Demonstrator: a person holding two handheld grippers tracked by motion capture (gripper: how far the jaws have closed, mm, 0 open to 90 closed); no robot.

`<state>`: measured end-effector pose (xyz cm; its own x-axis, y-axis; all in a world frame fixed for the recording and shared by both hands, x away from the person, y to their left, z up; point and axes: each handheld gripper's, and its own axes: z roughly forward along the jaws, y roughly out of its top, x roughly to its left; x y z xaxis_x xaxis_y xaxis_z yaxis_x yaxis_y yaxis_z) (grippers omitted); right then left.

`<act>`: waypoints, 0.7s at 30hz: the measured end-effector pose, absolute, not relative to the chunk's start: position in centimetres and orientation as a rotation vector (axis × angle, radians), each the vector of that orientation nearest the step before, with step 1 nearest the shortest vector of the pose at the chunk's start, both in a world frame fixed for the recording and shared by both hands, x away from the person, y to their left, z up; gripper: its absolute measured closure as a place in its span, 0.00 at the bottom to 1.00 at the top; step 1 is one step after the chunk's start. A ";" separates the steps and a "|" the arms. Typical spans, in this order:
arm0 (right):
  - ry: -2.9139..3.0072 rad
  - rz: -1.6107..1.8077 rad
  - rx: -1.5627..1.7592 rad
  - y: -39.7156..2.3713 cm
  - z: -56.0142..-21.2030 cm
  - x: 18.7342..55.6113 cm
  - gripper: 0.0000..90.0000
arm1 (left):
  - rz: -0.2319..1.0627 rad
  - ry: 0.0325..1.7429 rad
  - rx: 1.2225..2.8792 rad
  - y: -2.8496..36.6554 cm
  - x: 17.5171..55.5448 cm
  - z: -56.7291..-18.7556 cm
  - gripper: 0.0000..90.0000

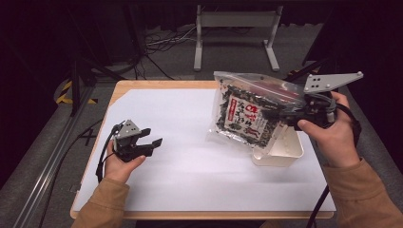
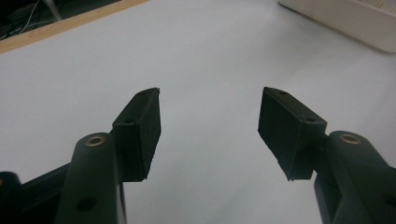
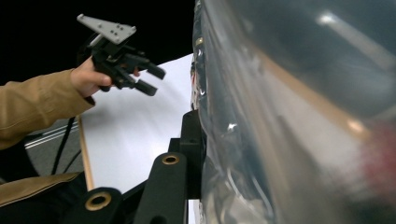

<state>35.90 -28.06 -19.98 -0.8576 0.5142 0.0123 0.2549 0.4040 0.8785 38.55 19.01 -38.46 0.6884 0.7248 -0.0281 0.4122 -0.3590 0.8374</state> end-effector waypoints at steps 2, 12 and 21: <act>2.387 1.434 0.691 -28.6 -19.7 36.0 0.84 | 0.446 0.880 1.998 19.1 38.7 -38.7 0.44; 2.310 1.382 0.755 -30.7 -19.4 36.3 0.84 | 0.463 0.898 1.985 19.5 38.9 -39.5 0.43; 2.239 1.296 0.830 -32.2 -19.5 36.7 0.84 | 0.489 0.902 1.964 20.0 39.0 -40.0 0.43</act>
